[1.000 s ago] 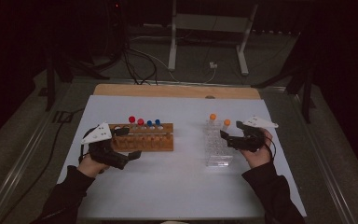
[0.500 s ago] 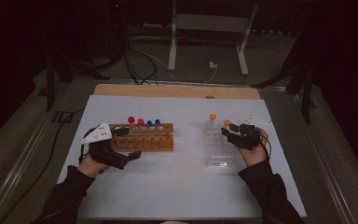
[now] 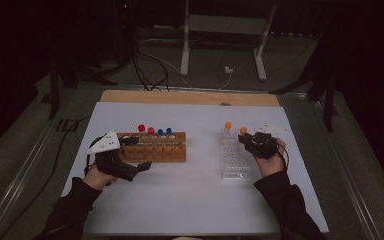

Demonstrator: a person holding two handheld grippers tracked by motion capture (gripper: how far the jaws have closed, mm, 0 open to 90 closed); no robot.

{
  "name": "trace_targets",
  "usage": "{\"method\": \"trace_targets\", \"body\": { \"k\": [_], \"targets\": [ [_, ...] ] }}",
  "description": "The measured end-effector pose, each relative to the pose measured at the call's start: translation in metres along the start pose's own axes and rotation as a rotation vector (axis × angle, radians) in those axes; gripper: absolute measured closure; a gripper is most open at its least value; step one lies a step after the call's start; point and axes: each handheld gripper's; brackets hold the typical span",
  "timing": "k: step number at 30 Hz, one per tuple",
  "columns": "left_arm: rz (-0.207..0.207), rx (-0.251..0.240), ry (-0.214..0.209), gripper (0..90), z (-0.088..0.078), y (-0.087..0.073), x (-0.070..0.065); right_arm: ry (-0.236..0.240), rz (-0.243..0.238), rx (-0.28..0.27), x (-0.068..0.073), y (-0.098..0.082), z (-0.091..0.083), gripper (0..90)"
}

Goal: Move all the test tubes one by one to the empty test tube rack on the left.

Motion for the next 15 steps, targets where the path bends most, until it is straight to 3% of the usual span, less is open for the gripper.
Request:
{"method": "trace_targets", "body": {
  "k": [15],
  "targets": [
    [0.002, 0.003, -0.001, 1.0, 0.0, 0.001, 0.0, 0.002, -0.024, -0.08, 0.005, 0.016, -0.025, 74.3]
  ]
}}
Point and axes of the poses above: each handheld gripper's, and its own axes: z roughly forward along the jaws, y roughly out of its top, x roughly to its left, and after that the axes turned 9 degrees about z, right-handed
